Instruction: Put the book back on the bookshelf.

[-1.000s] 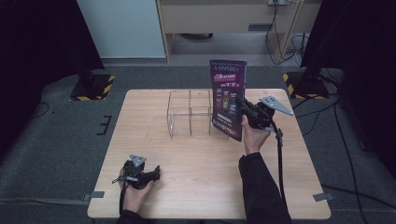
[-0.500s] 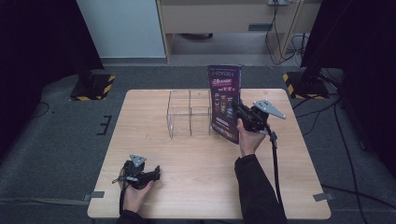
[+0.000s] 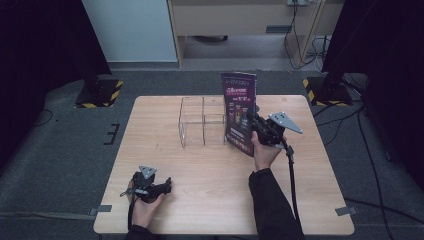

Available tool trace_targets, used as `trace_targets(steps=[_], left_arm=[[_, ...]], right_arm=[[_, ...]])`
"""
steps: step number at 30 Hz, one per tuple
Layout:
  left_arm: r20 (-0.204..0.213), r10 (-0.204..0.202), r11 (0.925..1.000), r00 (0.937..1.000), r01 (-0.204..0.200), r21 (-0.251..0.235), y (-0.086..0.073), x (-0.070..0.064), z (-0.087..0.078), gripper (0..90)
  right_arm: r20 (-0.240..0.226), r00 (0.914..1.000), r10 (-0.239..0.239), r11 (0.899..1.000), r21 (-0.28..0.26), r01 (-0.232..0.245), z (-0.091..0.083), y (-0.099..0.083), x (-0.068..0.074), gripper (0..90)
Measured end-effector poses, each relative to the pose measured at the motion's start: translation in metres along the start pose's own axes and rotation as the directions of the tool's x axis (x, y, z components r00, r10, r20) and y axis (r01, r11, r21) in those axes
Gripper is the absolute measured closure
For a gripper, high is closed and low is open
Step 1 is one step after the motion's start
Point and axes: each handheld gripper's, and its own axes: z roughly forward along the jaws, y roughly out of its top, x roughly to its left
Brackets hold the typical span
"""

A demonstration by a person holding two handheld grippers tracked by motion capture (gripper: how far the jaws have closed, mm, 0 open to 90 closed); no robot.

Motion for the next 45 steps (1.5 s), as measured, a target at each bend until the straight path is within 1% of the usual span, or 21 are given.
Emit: trace_targets(steps=[4,8,9,12,15,18,19,21,23,24,28,31,33,35,36,37,40,43,44,45], left_arm=[[0.0,0.0,1.0,1.0,0.0,0.0,0.0,0.0,0.0,11.0],[0.0,0.0,1.0,1.0,0.0,0.0,0.0,0.0,0.0,11.0],[0.0,0.0,1.0,1.0,0.0,0.0,0.0,0.0,0.0,11.0],[0.0,0.0,1.0,1.0,0.0,0.0,0.0,0.0,0.0,11.0],[0.0,0.0,1.0,1.0,0.0,0.0,0.0,0.0,0.0,11.0],[0.0,0.0,1.0,1.0,0.0,0.0,0.0,0.0,0.0,10.9],[0.0,0.0,1.0,1.0,0.0,0.0,0.0,0.0,0.0,10.9],[-0.001,-0.003,1.0,1.0,0.003,-0.002,0.0,0.0,0.0,10.9],[-0.001,-0.003,1.0,1.0,0.003,-0.002,0.0,0.0,0.0,10.8],[-0.001,-0.001,1.0,1.0,0.001,0.0,0.0,0.0,0.0,10.8],[-0.001,-0.001,1.0,1.0,0.001,0.001,0.0,0.0,0.0,10.7],[0.003,0.002,1.0,1.0,-0.002,0.003,0.0,-0.001,0.001,9.2],[0.004,0.003,1.0,1.0,-0.003,0.004,0.001,-0.001,0.001,9.0],[0.006,0.005,1.0,1.0,-0.005,0.006,0.001,-0.001,0.001,8.3],[0.006,0.005,1.0,1.0,-0.005,0.006,0.001,-0.001,0.001,8.1],[0.007,0.005,1.0,1.0,-0.005,0.007,0.001,-0.001,0.001,7.9],[0.005,0.004,1.0,1.0,-0.004,0.009,0.001,-0.001,0.001,6.9],[0.005,0.003,0.9999,1.0,-0.003,0.011,0.001,-0.001,0.001,6.3],[0.004,0.003,0.9999,1.0,-0.003,0.011,0.001,-0.001,0.001,6.3],[0.004,0.002,0.9999,1.0,-0.002,0.011,0.001,-0.001,0.001,6.3]], right_arm=[[0.002,1.0,-0.004,1.0,-0.003,0.004,-0.001,-0.002,0.001,84.4],[-0.004,0.9998,-0.02,1.0,-0.002,0.02,-0.003,-0.005,0.004,84.3],[0.004,0.9992,-0.04,0.999,0.0,0.04,-0.004,-0.005,0.006,84.2],[0.009,0.9986,-0.052,0.999,0.007,0.052,-0.005,-0.005,0.008,84.0],[0.021,0.9985,-0.051,0.999,0.019,0.05,-0.006,-0.004,0.008,83.9],[0.02,0.9975,-0.067,0.997,0.041,0.066,-0.008,-0.006,0.009,83.8],[0.02,0.9979,-0.062,0.997,0.055,0.061,-0.01,-0.008,0.008,83.8],[0.017,0.9982,-0.057,0.997,0.058,0.056,-0.013,-0.009,0.006,83.7],[0.017,0.9979,-0.062,0.996,0.064,0.061,-0.013,-0.008,0.006,83.7],[0.016,0.9968,-0.078,0.994,0.079,0.076,-0.016,-0.008,0.007,83.6],[0.014,0.9964,-0.083,0.993,0.088,0.082,-0.02,-0.009,0.008,83.4],[0.014,0.9959,-0.09,0.991,0.098,0.088,-0.026,-0.011,0.007,83.0],[0.015,0.996,-0.088,0.991,0.101,0.086,-0.028,-0.011,0.007,83.0],[0.01,0.9963,-0.086,0.989,0.123,0.084,-0.032,-0.011,0.005,82.7],[0.01,0.9963,-0.086,0.989,0.123,0.084,-0.032,-0.011,0.005,82.7],[0.012,0.9961,-0.088,0.987,0.138,0.085,-0.035,-0.011,0.004,82.7],[0.012,0.9965,-0.082,0.985,0.15,0.08,-0.038,-0.011,0.002,82.6],[0.001,0.9962,-0.087,0.98,0.179,0.085,-0.043,-0.012,0.0,82.3],[0.001,0.9962,-0.087,0.98,0.179,0.085,-0.043,-0.012,0.0,82.3],[-0.007,0.9955,-0.094,0.978,0.185,0.094,-0.044,-0.012,-0.001,82.2]])
